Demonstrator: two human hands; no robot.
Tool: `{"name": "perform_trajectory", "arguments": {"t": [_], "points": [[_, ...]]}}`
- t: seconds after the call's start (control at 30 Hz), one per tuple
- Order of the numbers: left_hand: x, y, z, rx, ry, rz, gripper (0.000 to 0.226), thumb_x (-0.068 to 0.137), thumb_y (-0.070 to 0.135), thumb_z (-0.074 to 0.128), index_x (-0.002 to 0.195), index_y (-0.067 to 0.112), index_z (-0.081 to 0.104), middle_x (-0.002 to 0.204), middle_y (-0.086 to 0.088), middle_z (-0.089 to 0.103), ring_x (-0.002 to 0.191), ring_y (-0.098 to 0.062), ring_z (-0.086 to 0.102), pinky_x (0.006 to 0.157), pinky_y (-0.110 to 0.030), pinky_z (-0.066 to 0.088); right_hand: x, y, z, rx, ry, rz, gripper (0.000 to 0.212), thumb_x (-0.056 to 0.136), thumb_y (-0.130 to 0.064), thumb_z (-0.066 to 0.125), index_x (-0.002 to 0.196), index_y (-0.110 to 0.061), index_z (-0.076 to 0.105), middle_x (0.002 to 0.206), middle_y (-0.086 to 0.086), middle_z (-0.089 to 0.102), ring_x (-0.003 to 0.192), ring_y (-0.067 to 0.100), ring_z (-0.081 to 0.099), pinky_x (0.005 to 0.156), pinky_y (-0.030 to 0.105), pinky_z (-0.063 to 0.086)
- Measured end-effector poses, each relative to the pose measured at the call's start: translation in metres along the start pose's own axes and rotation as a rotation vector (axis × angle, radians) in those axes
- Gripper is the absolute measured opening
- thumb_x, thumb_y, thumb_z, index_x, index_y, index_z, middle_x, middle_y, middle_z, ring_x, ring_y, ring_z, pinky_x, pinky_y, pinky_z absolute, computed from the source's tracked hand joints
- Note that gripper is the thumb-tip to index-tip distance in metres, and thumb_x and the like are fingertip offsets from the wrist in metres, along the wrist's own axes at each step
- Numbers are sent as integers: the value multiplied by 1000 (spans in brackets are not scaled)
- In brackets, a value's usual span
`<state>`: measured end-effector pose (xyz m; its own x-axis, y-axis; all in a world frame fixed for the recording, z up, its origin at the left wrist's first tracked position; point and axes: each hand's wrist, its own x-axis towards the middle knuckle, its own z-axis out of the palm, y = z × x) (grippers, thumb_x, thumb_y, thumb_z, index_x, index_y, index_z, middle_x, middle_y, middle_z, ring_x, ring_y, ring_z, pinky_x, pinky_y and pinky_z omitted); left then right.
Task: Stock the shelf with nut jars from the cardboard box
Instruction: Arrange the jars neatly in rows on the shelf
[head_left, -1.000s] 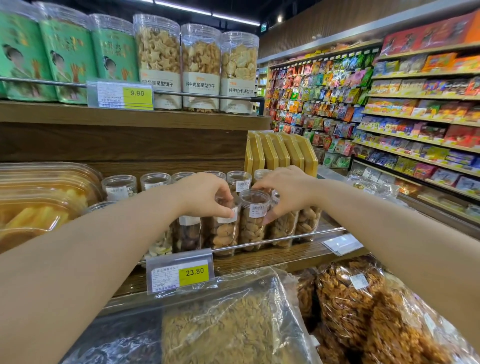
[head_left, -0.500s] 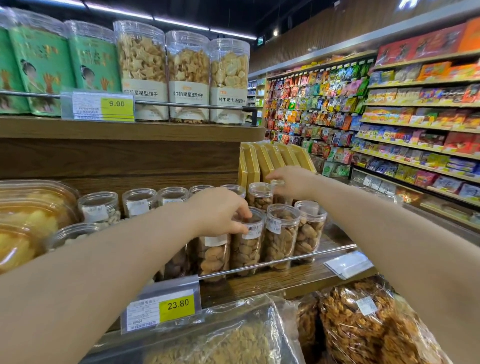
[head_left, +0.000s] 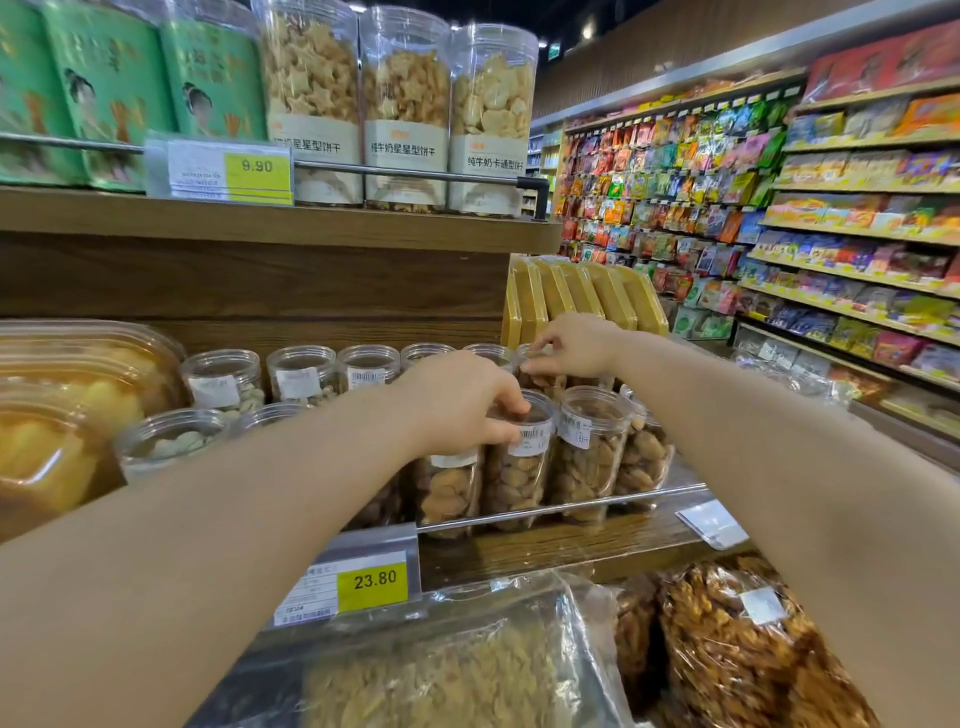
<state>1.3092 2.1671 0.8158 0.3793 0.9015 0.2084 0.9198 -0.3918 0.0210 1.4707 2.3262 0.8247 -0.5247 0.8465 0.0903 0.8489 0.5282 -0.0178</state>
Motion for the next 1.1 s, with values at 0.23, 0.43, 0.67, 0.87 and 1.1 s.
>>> {"name": "perform_trajectory", "arguments": {"t": [0.23, 0.43, 0.67, 0.87, 1.1], "points": [[0, -1, -1, -31, -20, -7, 38, 86, 45, 62, 123, 33, 61, 122, 12, 63, 113, -9, 55, 93, -35, 48, -7, 13, -11, 195, -176, 21, 56, 95, -45, 49, 145, -24, 36, 154, 0, 31, 141, 21, 28, 114, 38, 21], [0, -1, 0, -42, -20, -11, 38, 86, 45, 62, 122, 33, 61, 121, 12, 63, 112, -9, 55, 93, -37, 48, -8, 9, 1, -28, 43, 1, 51, 82, -60, 58, 122, -29, 60, 123, -1, 57, 110, 21, 54, 91, 39, 46], [0, 0, -2, -26, -34, -19, 41, 87, 45, 61, 125, 31, 60, 122, 10, 62, 113, -10, 55, 92, -33, 48, -3, -1, -16, 120, -112, 123, 61, 97, -57, 28, 142, -18, 41, 152, 6, 35, 140, 26, 30, 115, 46, 22], [-1, 1, -5, -58, -42, -18, 40, 87, 43, 62, 125, 30, 60, 120, 11, 63, 110, -8, 55, 89, -27, 46, -7, 8, -10, 57, -167, 12, 44, 93, -40, 54, 135, -25, 51, 144, 1, 45, 131, 22, 41, 109, 40, 29], [-1, 1, -3, -74, -38, -24, 40, 87, 43, 62, 125, 29, 60, 121, 10, 63, 111, -9, 56, 92, -32, 48, 0, 3, -3, 75, -11, 0, 38, 87, -55, 55, 110, -27, 65, 115, -3, 61, 109, 20, 55, 96, 39, 44]]}}
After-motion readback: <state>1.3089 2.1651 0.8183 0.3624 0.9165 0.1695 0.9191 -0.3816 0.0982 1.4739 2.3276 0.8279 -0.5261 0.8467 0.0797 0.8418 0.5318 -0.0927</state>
